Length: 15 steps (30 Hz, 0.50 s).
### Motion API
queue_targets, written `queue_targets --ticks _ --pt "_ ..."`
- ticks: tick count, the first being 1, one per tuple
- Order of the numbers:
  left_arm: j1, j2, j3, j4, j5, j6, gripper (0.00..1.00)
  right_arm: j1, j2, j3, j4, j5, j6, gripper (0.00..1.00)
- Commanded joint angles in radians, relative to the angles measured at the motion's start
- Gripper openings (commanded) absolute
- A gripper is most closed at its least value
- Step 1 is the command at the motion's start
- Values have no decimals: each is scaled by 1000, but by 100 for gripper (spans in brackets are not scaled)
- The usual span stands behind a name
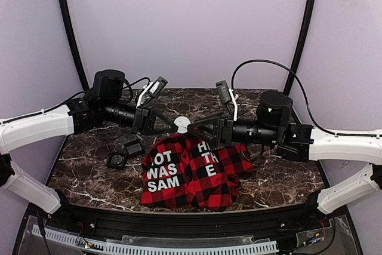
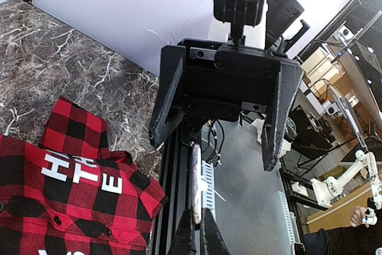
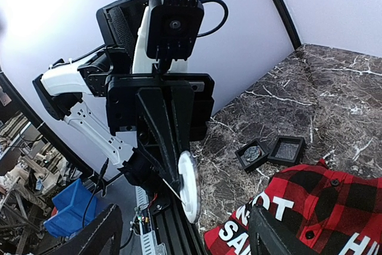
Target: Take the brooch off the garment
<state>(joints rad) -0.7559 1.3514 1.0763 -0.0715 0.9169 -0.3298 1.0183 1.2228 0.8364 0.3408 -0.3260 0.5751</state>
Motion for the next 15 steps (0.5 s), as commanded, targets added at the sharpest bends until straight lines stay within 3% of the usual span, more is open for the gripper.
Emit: queue_targets --ticks 1,9,15 --pt "2 12 6 -8 43 5 1 14 26 47 -56 34 -49 72" --pt "2 23 5 -7 51 3 1 23 98 98 -58 3 -68 62" --pt "11 51 11 -31 9 16 1 12 91 106 -76 -25 -58 73"
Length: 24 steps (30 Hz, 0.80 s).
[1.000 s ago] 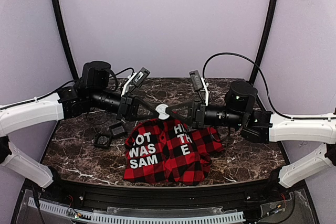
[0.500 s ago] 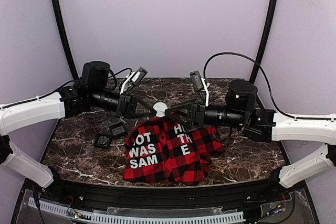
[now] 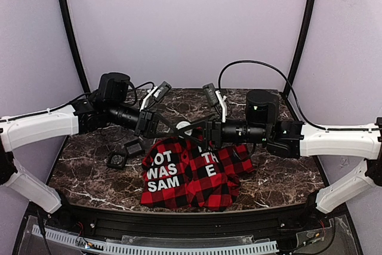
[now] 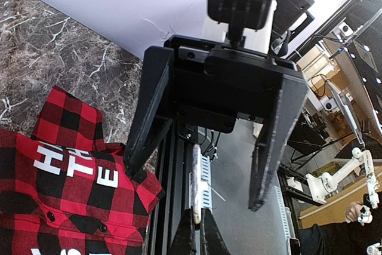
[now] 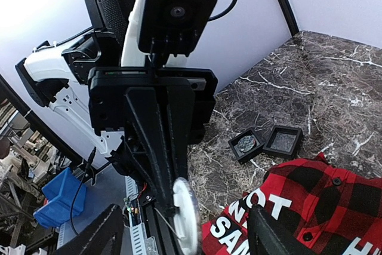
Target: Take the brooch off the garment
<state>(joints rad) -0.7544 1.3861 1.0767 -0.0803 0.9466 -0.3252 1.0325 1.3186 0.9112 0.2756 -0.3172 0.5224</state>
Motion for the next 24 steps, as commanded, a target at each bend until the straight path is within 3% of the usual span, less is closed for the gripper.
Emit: queue_targets --ticks 1,9,24 --pt "10 19 11 -19 -25 2 1 -6 -13 28 -15 -46 4 74" --pt "13 11 25 -26 -56 -36 1 -72 -92 -29 -15 -76 56 88" --pt "15 -32 40 -97 -47 20 1 -74 -127 25 -72 -122 -8 91"
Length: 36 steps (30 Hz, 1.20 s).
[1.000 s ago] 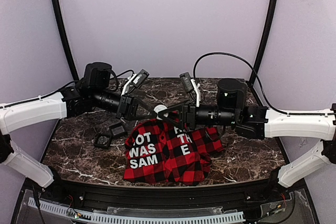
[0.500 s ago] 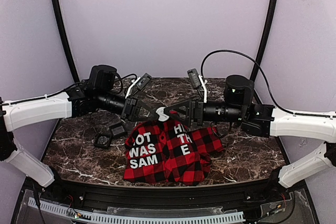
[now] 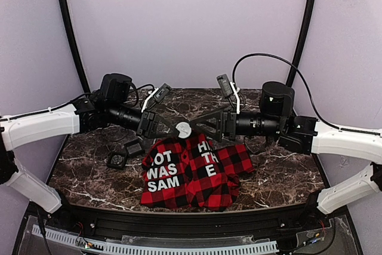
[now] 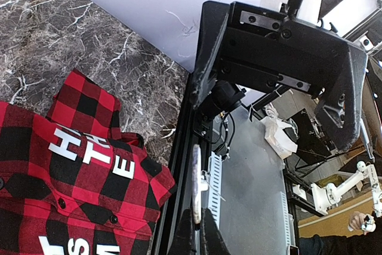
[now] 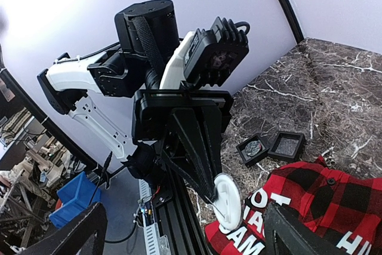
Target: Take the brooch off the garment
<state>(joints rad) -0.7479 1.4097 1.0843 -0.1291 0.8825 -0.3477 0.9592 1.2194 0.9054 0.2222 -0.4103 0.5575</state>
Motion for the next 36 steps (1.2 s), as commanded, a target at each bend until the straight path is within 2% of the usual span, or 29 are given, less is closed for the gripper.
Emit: queue_targets --ticks 1,8,15,25,36 --pt "9 -61 35 -61 20 50 1 -1 -36 23 -17 -31 -47 91" --pt "9 -103 50 -111 72 115 1 15 -71 -28 12 -30 -48 90" --pt "9 -97 60 -144 105 141 1 82 2 15 -1 -1 -76 85" --pt "9 -82 60 -146 112 140 1 122 98 62 -4 82 -100 66" --pt "9 -80 59 -142 118 136 1 133 136 78 34 97 -90 53"
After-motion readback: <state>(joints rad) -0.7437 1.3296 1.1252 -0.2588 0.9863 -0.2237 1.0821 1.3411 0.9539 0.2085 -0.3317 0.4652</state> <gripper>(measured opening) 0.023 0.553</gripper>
